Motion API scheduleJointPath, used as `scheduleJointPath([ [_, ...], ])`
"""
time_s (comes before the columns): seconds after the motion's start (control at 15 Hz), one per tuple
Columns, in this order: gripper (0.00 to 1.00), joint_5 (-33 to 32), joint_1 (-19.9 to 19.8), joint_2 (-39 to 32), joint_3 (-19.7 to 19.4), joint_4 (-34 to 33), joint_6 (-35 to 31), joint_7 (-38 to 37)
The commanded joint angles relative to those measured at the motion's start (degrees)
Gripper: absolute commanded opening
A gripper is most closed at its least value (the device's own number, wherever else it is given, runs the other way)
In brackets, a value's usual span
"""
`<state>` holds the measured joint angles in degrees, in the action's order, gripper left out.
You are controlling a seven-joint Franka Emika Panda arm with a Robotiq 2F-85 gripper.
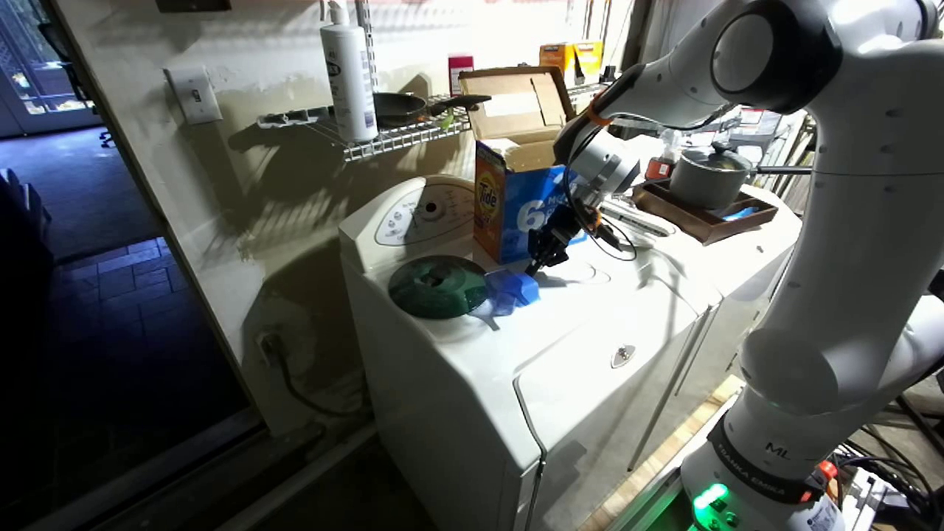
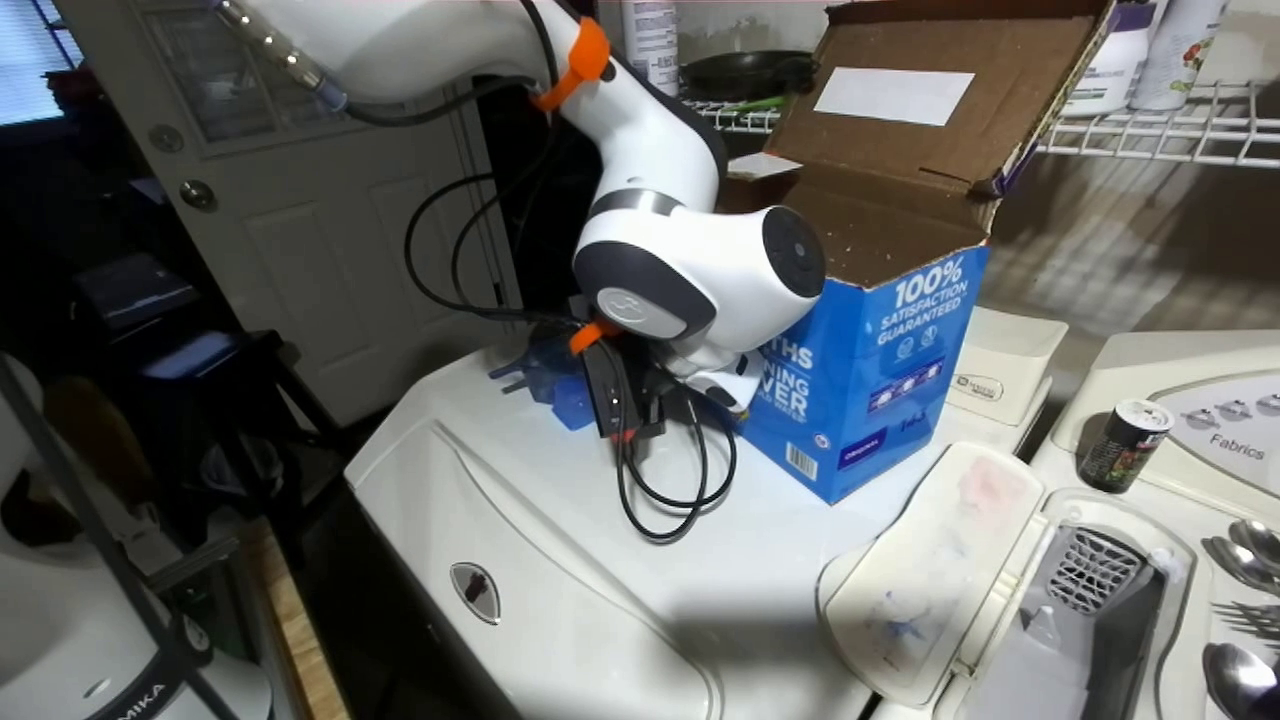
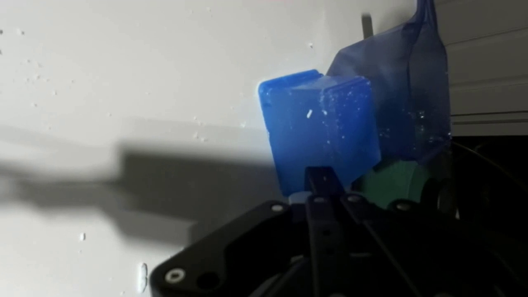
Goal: Turn the blue cup on the washing machine over
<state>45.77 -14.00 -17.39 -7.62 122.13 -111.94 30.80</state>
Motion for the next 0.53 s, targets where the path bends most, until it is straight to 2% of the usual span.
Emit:
scheduleJointPath([
  [0.0, 0.1, -1.7, 0.3, 0.3, 0.0, 0.0, -1.5, -0.8],
  [0.07, 0.28, -2.1, 0.5, 0.9, 0.1, 0.4, -1.7, -0.6],
  [0.47, 0.67, -6.5, 2.3, 3.4, 0.7, 2.0, -4.8, -2.6],
])
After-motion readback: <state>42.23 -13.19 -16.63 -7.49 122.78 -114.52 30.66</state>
